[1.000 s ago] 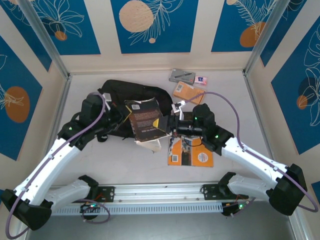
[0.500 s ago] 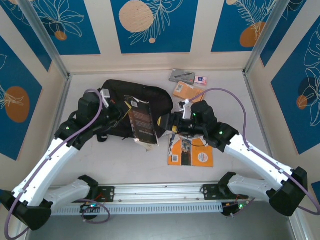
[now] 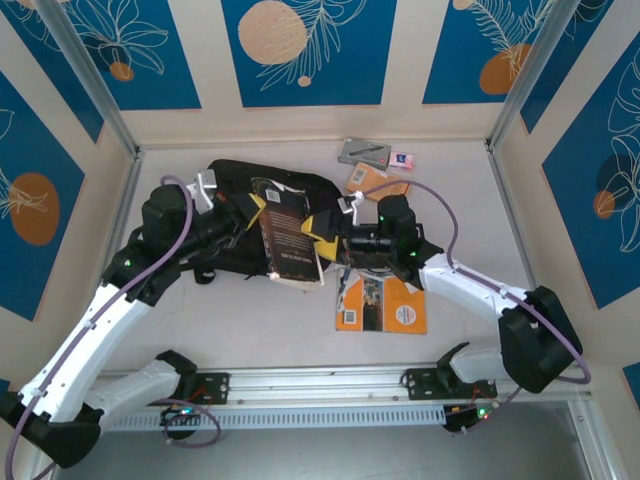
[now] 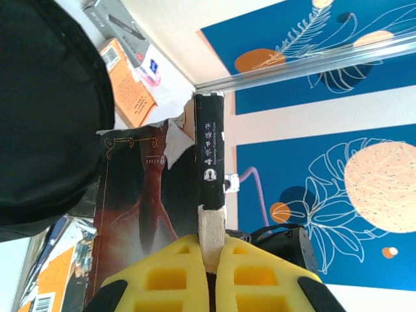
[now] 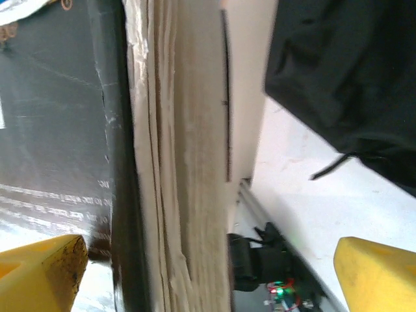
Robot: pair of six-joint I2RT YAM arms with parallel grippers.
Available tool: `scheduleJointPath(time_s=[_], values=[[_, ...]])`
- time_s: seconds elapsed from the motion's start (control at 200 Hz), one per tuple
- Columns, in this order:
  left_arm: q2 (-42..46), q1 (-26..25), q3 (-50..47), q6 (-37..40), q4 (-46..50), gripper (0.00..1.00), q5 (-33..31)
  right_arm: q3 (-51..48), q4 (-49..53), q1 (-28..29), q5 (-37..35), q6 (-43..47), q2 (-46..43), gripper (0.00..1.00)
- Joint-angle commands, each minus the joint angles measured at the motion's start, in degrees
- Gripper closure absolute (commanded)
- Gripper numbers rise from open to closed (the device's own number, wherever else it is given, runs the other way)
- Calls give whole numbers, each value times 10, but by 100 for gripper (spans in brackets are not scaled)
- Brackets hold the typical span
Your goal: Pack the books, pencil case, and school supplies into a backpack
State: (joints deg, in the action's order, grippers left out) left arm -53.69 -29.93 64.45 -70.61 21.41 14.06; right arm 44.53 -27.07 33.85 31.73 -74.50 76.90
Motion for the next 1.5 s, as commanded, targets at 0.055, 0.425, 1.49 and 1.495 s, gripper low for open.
scheduleJointPath(time_s=[0.055,0.425,1.49,1.495], values=[[20,-6,24,-12,-50,100,16,27,-227,5,85,-124,40,2],[34,-3,17,23,-14,100,0,6,-175,-9,56,-98,-30,59],[52,-6,-77,25,-177,100,31,-56,-106,37,-11,-14,-152,21],[53,-7,-77,25,-177,100,30,-58,-109,38,-14,-15,-153,21]])
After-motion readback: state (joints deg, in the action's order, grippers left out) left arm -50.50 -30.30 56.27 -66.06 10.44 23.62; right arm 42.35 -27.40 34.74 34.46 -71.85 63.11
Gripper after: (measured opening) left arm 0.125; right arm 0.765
